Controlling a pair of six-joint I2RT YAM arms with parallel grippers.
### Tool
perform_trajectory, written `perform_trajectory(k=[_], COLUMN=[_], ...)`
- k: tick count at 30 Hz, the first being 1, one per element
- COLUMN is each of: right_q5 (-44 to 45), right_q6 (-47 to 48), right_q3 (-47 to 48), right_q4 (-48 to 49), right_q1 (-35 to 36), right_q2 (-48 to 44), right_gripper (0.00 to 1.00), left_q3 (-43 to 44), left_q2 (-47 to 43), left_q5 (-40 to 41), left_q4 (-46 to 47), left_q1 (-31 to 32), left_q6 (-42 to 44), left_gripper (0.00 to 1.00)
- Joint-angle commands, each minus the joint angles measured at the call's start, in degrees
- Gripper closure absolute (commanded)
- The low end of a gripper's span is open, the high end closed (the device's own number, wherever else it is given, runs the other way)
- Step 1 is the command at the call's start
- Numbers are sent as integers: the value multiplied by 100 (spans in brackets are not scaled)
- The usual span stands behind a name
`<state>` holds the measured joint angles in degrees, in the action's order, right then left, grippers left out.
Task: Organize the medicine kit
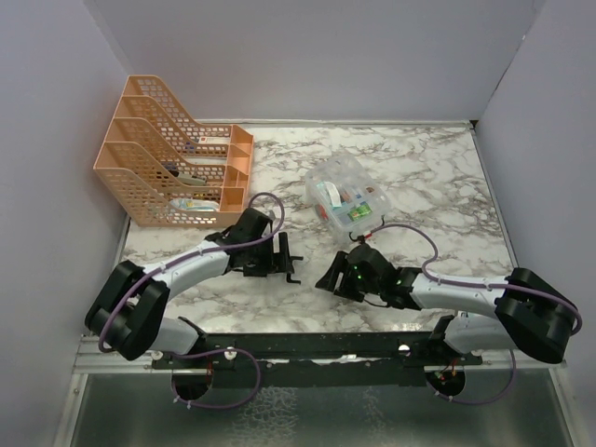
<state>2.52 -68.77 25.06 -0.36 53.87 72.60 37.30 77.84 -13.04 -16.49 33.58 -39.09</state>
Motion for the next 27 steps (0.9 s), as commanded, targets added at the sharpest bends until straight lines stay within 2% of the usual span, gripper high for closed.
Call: perform_trajectory(k=[1,10,20,27], right_q5=[123,143,121,144], right_q6=[44,49,16,-1], right_q3=[131,122,121,122], right_q4=[-57,-30,1,-46], right_q1=[-19,-21,-17,-18], right_q2=[140,189,263,260], right_gripper=[35,36,37,37], left_q3=[246,386,513,611], left_q2=[209,545,920,1259], left_q5=[183,924,1351,1815], left_q4=[89,-267,-662,-998], left_q1=[97,243,419,499], left_q6=[65,-90,-145,-101], left_gripper=[17,28,23,37])
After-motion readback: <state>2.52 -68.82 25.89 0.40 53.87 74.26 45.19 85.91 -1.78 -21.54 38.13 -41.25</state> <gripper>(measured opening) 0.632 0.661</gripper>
